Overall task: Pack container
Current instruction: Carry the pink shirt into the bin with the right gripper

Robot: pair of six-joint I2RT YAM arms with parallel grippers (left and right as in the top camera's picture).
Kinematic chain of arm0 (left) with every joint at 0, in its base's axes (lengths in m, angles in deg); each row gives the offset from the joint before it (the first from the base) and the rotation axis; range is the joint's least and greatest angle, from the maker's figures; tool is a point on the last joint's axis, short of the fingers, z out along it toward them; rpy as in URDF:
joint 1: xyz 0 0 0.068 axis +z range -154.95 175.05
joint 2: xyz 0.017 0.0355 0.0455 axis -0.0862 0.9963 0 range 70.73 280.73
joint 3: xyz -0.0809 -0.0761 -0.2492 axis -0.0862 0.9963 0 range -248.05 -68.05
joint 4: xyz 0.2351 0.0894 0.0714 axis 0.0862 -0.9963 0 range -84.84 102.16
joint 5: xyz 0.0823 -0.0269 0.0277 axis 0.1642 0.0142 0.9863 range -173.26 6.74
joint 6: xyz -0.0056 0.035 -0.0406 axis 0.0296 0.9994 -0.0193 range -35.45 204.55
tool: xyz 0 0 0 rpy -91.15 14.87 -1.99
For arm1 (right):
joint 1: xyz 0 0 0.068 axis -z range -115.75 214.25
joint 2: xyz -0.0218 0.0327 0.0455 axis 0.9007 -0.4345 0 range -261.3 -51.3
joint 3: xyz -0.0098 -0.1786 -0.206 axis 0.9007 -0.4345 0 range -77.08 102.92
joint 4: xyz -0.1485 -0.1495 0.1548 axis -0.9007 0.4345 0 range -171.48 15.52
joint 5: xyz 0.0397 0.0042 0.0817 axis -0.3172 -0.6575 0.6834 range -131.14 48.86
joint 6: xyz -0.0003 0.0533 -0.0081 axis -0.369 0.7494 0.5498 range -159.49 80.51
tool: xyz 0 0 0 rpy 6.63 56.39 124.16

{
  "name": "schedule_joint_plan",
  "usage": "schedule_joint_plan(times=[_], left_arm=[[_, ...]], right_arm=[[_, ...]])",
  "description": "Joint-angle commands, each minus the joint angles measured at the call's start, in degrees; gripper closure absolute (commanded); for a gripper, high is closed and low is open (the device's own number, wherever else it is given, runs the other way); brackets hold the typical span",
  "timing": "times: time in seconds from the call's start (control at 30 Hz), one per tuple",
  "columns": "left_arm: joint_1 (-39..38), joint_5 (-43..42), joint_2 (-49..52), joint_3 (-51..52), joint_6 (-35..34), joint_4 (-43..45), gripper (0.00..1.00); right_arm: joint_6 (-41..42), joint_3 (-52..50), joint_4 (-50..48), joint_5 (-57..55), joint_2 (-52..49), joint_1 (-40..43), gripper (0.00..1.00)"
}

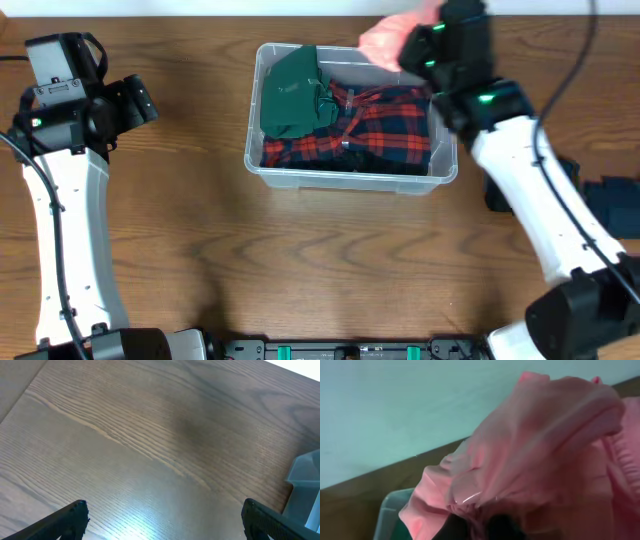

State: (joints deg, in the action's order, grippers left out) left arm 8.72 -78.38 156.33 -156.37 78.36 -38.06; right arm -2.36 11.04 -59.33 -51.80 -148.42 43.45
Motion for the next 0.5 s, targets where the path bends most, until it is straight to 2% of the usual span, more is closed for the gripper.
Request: schedule_joint_plan(times=[0.0,0.47], left_arm=[[0.1,0.1,0.2,0.1,-0.1,-0.1,0.02],[0.1,0.1,0.2,0.1,-0.1,-0.1,0.02]], right_arm=[[2.3,0.4,-0.5,-11.3,-2.4,-2.3,0.98],[7.0,0.4,-4.6,-9.8,-15.8,-6.6,0.99]])
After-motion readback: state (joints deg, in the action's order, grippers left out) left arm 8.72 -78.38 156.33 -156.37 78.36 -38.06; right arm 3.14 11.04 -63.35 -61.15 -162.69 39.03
